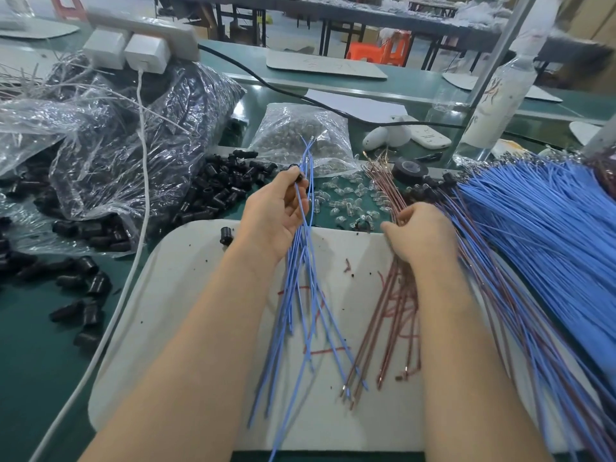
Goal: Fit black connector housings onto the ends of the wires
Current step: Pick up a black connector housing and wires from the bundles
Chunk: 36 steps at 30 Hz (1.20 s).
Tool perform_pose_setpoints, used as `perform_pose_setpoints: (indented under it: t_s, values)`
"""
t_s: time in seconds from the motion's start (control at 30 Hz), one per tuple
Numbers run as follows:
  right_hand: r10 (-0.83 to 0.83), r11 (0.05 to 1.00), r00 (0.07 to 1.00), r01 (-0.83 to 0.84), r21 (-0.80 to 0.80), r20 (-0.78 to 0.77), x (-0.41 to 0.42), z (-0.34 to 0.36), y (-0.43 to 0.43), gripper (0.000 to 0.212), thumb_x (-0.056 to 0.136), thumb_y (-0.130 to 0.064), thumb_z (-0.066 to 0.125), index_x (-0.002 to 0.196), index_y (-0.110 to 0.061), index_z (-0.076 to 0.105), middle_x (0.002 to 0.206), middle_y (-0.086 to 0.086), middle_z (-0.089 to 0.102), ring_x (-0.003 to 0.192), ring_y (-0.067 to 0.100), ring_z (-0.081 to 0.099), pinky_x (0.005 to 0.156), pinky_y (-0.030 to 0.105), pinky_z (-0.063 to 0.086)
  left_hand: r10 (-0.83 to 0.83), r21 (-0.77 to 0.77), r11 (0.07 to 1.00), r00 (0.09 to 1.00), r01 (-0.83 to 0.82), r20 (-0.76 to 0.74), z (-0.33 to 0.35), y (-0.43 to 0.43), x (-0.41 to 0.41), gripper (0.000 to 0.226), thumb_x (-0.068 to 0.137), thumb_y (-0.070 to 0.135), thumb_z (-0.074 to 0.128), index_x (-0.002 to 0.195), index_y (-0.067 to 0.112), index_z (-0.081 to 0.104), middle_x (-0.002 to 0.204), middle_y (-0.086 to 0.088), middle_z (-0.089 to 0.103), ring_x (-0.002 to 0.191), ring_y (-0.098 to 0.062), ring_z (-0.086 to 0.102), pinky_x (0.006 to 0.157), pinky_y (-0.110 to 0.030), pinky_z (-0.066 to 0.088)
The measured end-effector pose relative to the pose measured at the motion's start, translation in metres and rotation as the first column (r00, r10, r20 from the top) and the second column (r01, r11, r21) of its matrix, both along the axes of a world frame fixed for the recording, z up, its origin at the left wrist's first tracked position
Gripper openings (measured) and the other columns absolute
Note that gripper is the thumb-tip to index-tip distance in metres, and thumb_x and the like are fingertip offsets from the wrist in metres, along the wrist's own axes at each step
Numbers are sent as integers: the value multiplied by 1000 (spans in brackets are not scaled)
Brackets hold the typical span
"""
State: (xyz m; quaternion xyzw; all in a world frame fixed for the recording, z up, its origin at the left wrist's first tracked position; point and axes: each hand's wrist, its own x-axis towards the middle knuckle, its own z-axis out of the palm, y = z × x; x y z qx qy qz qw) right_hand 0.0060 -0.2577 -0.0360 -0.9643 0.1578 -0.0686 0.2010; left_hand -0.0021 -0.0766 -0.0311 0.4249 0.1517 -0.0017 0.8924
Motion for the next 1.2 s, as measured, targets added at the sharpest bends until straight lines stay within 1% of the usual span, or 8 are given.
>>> perform_pose_setpoints:
  t_s: [0.33,0.5,0.6,0.67,0.77,1.0,1.1,1.2]
  values:
    - [-75,996,997,74,52,27,5,-11,2,25,91,-28,58,103,-8,66,99,11,67,93,31,59,78,37,50,-16,-49,999,1000,15,-14,0,-3,0,16,89,14,62,75,8,64,60,2,64,51,-5,56,51,-13,50]
    - [-82,973,977,35,228,199,1,-5,-1,13,87,-18,57,89,-10,67,75,1,57,70,19,49,50,23,30,-37,-17,999,999,38,11,-1,-3,-1,13,89,15,62,78,9,65,63,2,65,53,-6,57,52,-16,51]
    - [-37,908,951,-96,407,306,-1,2,2,6,89,-20,58,88,-16,62,76,-7,59,71,10,54,63,26,46,-64,1,998,997,64,30,-1,-4,0,11,89,15,62,80,11,67,65,2,66,55,-6,57,54,-17,51]
    - [-36,759,937,-201,620,348,-2,8,5,6,92,-21,58,87,-18,59,76,-7,62,67,4,57,67,26,50,-121,33,992,991,119,60,-1,-4,-1,11,90,16,60,83,13,67,68,3,68,57,-6,58,56,-17,51]
    - [-101,249,923,-339,907,373,-4,15,10,10,95,-11,54,86,-15,55,65,-2,63,45,4,47,43,15,38,-306,152,947,941,284,147,-1,-6,-3,13,92,17,56,86,16,67,82,3,71,70,-7,64,67,-20,54]
    - [-326,-334,889,-426,841,322,-7,20,11,14,96,1,47,90,-10,54,71,5,67,62,12,65,62,21,55,-600,311,783,786,539,148,-4,-18,-12,8,91,8,55,99,10,55,107,-8,71,97,-19,68,88,-29,54]
    - [-269,-286,900,-414,864,342,-4,17,14,13,96,0,47,93,-8,57,78,5,67,66,12,64,65,21,56,-582,337,795,792,505,186,-5,-21,-13,7,93,5,52,96,6,58,92,-4,73,84,-12,68,77,-21,55]
    - [-51,144,937,-335,931,345,-3,12,21,12,98,-12,50,94,-11,61,83,2,64,62,10,55,63,24,50,-480,288,864,848,413,225,-3,-20,-10,10,92,2,52,90,5,61,87,-5,72,79,-10,66,81,-20,54]
